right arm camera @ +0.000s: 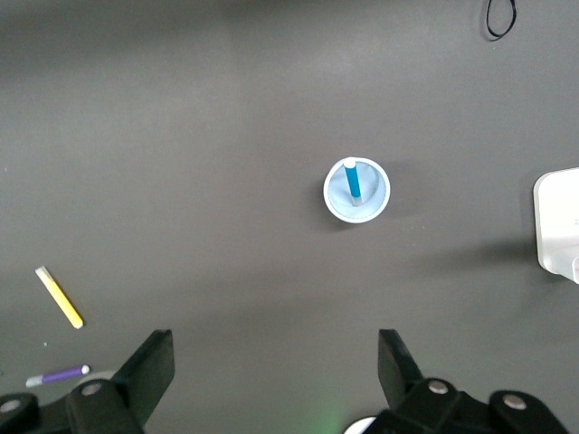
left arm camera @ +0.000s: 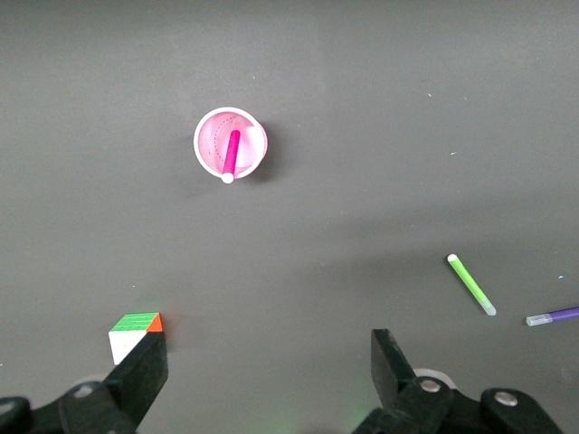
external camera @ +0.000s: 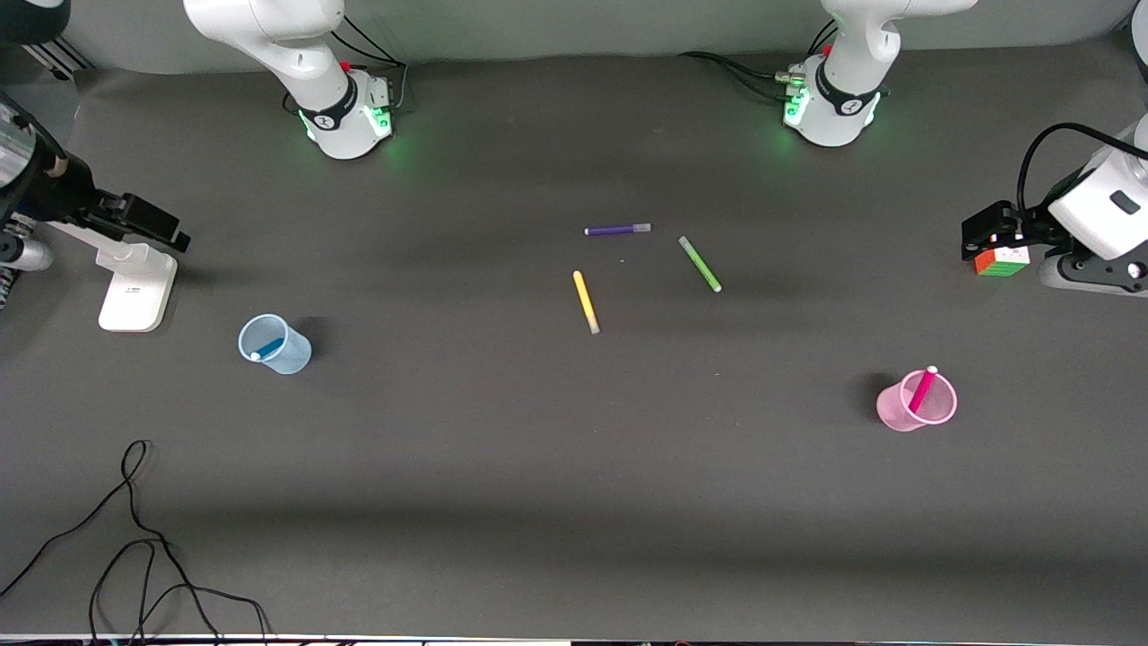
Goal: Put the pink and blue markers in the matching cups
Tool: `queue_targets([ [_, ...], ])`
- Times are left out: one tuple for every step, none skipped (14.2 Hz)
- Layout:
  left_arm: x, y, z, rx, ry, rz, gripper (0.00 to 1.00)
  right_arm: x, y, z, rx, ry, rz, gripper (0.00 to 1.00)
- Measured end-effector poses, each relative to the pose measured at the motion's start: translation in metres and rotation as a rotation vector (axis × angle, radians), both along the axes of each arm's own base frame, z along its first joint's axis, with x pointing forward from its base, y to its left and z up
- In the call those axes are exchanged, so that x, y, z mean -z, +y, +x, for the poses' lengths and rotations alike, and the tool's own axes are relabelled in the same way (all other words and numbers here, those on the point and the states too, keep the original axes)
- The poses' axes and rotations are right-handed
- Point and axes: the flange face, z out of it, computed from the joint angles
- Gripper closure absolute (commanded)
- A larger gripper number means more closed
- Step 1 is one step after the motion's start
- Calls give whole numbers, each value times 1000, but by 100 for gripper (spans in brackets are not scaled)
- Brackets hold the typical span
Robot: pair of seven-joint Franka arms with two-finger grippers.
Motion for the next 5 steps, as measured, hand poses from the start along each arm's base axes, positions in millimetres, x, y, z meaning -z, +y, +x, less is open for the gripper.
queue_targets([
  [0, 0, 0, 0, 0, 0, 0, 0, 0, 0, -5, 2, 0, 0],
  [0, 0, 0, 0, 1, 0, 0, 1, 1, -1, -9, 5, 0, 0],
  [0, 0, 0, 0, 2, 0, 0, 1, 1, -2, -17, 13, 1, 0],
  [0, 0, 0, 0, 3, 0, 0, 2, 2, -3, -35, 20, 2, 0],
  [0, 0, 0, 0, 4, 0, 0, 2, 2, -3, -51, 23, 3, 0],
])
